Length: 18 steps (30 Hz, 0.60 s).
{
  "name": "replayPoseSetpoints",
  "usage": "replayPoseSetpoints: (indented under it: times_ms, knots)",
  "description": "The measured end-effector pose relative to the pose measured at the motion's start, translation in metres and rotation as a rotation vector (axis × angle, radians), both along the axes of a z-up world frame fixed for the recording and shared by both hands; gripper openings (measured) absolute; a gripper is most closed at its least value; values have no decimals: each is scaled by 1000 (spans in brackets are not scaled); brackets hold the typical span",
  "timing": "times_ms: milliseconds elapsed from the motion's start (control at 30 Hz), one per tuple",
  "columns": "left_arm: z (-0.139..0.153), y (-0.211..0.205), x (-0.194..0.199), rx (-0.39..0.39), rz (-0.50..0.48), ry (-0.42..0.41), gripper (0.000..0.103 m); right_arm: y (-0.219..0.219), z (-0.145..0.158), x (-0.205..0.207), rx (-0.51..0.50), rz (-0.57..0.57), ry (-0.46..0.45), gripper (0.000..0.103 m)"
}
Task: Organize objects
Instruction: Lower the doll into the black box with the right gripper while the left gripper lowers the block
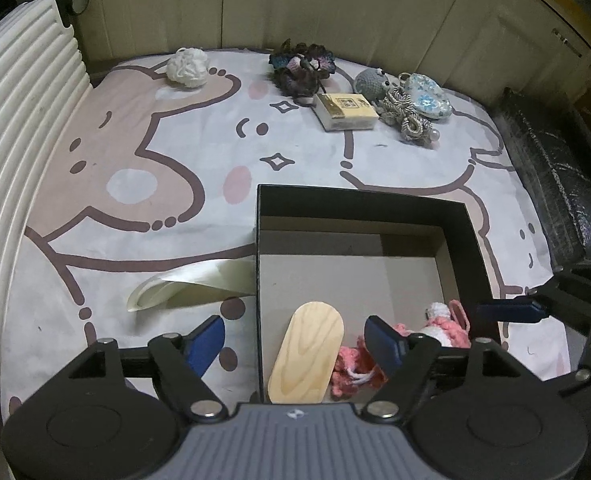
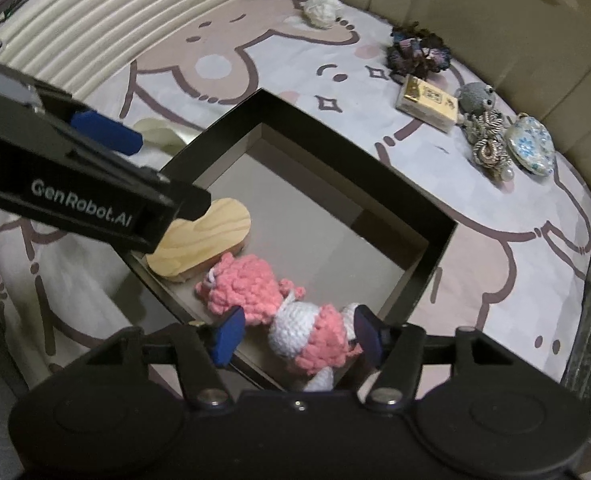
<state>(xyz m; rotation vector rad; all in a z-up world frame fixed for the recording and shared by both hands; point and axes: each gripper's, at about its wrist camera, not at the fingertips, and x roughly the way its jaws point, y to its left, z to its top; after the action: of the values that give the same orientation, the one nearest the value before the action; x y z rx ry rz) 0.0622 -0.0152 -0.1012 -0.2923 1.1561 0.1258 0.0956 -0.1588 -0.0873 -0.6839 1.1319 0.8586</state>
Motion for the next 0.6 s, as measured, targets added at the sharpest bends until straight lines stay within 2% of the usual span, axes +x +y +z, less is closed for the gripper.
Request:
replayPoseSetpoints:
  times_ms: [300,600]
  knots:
    - [2,-1,0,13,1,5,79,-8,9,4,33,-45,-3,58]
    - [17,-1,-5,32,6,-28,80,-23,33,12,120,-166,-41,66]
